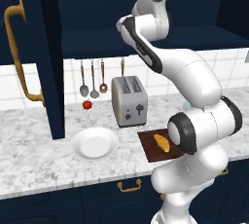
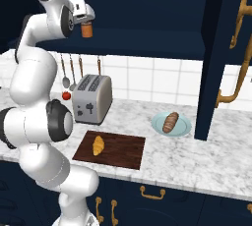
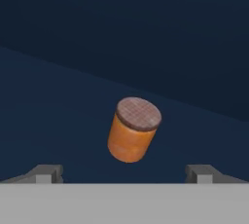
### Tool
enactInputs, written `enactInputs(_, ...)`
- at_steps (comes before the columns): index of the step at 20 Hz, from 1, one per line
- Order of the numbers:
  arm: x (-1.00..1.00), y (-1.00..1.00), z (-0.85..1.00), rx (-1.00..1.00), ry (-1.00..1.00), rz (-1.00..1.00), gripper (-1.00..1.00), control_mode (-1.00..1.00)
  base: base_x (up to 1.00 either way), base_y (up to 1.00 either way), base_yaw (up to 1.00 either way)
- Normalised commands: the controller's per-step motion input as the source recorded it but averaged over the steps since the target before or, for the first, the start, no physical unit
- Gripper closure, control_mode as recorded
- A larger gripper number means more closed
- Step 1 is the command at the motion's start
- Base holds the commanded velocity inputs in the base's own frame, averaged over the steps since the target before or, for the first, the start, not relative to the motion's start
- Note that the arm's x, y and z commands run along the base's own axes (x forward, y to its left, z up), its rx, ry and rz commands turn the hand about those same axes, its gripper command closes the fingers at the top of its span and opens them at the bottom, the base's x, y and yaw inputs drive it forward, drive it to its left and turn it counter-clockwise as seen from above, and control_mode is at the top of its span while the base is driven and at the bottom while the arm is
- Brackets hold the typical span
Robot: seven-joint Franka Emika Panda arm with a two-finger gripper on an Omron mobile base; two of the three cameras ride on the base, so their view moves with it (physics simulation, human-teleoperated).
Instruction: From the different types of pastries on the counter, select a croissant and place it on the cutting board. Then retrieve a jar of jam from the cabinet and place it alongside the croissant on the cutting board.
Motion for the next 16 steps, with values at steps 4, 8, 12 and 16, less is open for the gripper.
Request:
enactInputs(4, 0.16, 0.00, -0.18, 0.00, 0.00, 0.00, -1.00, -1.00, 0.00, 0.00, 0.00)
enactInputs(8, 0.20, 0.00, -0.20, 0.00, 0.00, 0.00, -1.00, -1.00, 0.00, 0.00, 0.00)
enactInputs(12, 0.23, 0.00, -0.09, 0.01, 0.00, 0.00, -1.00, -1.00, 0.00, 0.00, 0.00)
enactInputs(16, 0.31, 0.00, -0.03, 0.00, 0.00, 0.00, -1.00, -1.00, 0.00, 0.00, 0.00)
